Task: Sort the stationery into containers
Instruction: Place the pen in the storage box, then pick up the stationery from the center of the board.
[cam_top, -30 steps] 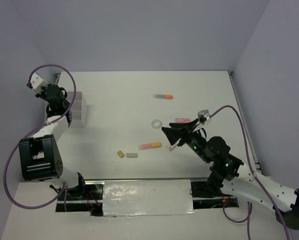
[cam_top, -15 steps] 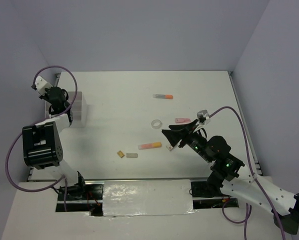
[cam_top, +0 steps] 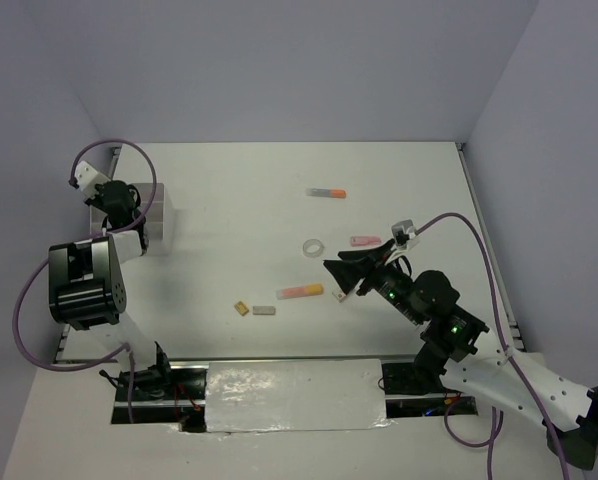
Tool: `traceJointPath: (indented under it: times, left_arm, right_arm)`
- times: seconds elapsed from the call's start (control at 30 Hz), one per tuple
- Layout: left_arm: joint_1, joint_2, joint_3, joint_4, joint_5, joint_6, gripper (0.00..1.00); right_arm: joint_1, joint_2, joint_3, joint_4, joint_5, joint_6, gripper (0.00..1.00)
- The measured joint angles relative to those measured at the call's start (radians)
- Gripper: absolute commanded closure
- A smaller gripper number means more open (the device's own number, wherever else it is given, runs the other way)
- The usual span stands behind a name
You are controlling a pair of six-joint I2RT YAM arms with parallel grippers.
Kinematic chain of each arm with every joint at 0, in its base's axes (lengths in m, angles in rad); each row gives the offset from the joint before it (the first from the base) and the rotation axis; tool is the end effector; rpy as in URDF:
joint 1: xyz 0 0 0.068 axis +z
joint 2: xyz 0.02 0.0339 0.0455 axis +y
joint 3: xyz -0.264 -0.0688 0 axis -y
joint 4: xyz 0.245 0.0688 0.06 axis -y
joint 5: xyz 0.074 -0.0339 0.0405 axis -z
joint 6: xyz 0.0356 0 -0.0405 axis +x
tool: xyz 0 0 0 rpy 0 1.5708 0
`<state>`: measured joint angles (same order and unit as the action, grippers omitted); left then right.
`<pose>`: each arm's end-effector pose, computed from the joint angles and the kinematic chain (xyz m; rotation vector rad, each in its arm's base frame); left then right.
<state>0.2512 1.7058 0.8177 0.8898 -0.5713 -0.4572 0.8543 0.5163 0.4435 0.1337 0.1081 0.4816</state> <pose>0.3445 0.1083 0.2230 -0.9419 1.2642 0.2860 0.1003 0.1093 0.2925 -0.2048 1.5797 0.9793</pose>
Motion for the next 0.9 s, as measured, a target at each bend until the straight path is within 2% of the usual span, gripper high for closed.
traceJointPath:
  times: [0.13, 0.17, 0.27, 0.47, 0.5, 0.6, 0.63, 0.8, 0.87, 0.9]
  left_arm:
    - [0.0, 0.0, -0.003, 0.002, -0.004, -0.002, 0.58]
    - [0.0, 0.0, -0.006, 0.002, -0.003, -0.006, 0.47]
    - [0.001, -0.008, -0.018, -0.001, 0.002, -0.018, 0.32]
    - [0.001, -0.068, -0.023, -0.015, -0.006, -0.022, 0.21]
    - [0.001, -0.087, -0.023, -0.02, -0.007, -0.026, 0.16]
    - [-0.006, -0.149, -0.009, -0.08, -0.008, -0.042, 0.09]
    - [-0.013, -0.17, 0.011, -0.117, -0.012, -0.042, 0.01]
    - [-0.132, -0.238, 0.281, -0.404, -0.067, -0.018, 0.01]
    - [-0.194, -0.266, 0.4, -0.533, -0.078, -0.024, 0.01]
    - [-0.224, -0.288, 0.447, -0.599, -0.074, -0.033, 0.01]
  right_arm:
    - [-0.001, 0.004, 0.0, -0.001, 0.0, 0.0, 0.38]
    - [-0.002, 0.004, 0.0, -0.001, 0.0, 0.0, 0.38]
    - [-0.002, 0.006, 0.0, -0.001, 0.0, 0.0, 0.38]
    - [-0.005, 0.015, 0.0, -0.001, 0.0, 0.0, 0.38]
    - [-0.005, 0.017, 0.0, -0.001, 0.0, 0.0, 0.38]
    - [-0.005, 0.026, 0.0, 0.0, 0.0, 0.0, 0.38]
    - [-0.006, 0.032, 0.0, -0.001, -0.001, 0.0, 0.38]
    - [-0.013, 0.061, 0.0, -0.001, -0.001, 0.0, 0.37]
    - [-0.014, 0.075, 0.002, -0.002, -0.001, 0.0, 0.24]
    - [-0.014, 0.085, 0.004, -0.006, 0.0, 0.002, 0.24]
